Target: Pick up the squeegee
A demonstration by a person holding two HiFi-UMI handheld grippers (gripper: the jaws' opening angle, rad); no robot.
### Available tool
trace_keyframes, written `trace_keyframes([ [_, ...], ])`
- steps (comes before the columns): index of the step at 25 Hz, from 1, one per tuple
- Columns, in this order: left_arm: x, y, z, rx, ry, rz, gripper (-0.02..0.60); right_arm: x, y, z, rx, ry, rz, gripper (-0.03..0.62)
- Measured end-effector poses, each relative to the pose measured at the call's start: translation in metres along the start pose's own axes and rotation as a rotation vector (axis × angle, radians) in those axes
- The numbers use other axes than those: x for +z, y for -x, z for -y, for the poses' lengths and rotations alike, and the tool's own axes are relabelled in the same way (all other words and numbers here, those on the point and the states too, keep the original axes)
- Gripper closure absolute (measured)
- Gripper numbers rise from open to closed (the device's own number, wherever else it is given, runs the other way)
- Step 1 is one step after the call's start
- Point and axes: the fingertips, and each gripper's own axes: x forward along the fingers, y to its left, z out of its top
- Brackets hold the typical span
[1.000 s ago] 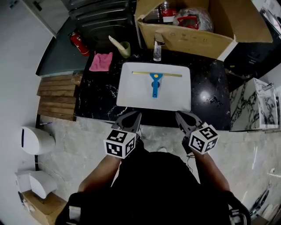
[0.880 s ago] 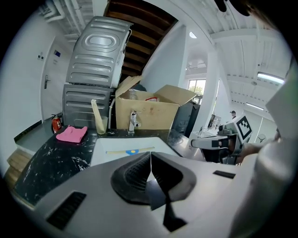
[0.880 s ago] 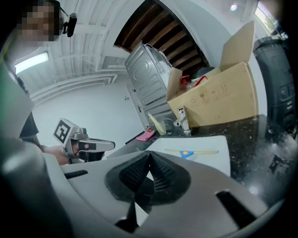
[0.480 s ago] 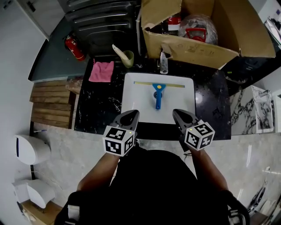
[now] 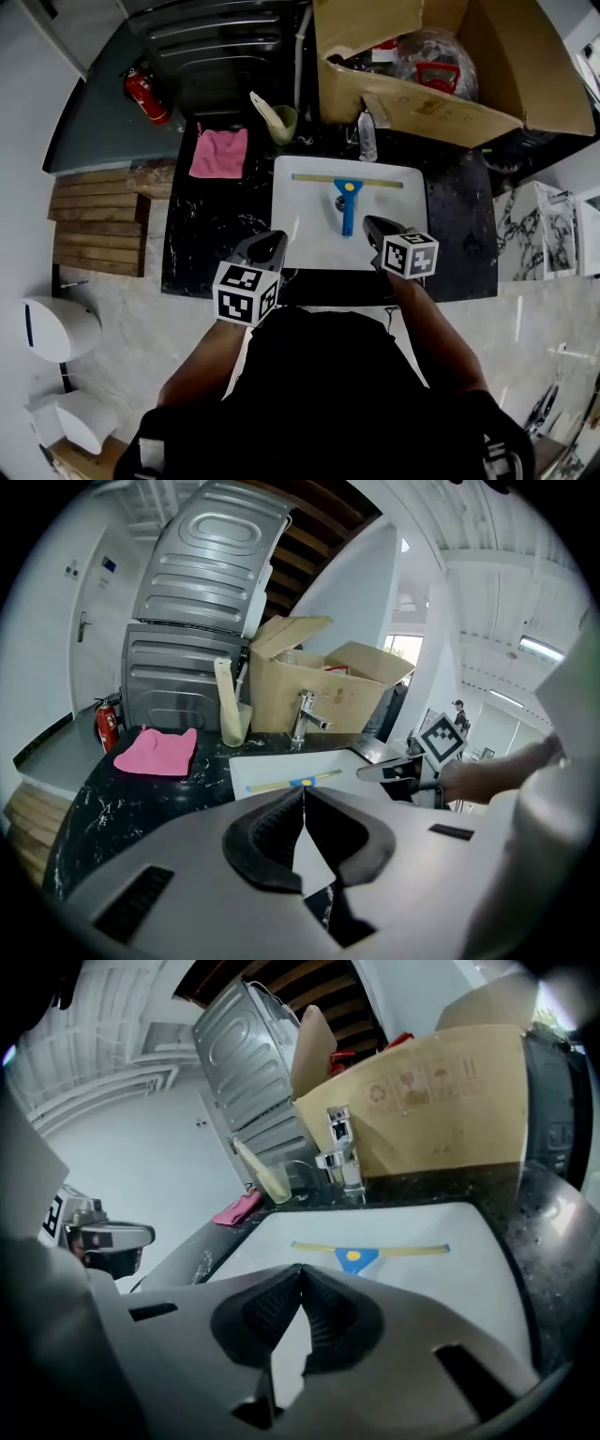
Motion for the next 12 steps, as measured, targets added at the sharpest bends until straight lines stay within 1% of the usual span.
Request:
trace_keyframes([
  [6,-0.006,0.006,-0.026,-0.007,0.021,-0.017,0.565,-0.013,-0.052,0.033,-0.121,-0.07,-0.086,0.58],
  [8,-0.008,0.007,-0.032,-0.012,0.031,-0.021,0.565,-0.019,-0.064,0.043,-0.155,-0.077,-0.115,0.556],
  [12,-0.009,0.01,-0.042,-0.019,0.054,-0.019,0.565,-0.026,-0.087,0.053,-0.187,-0.071,-0.166,0.526],
])
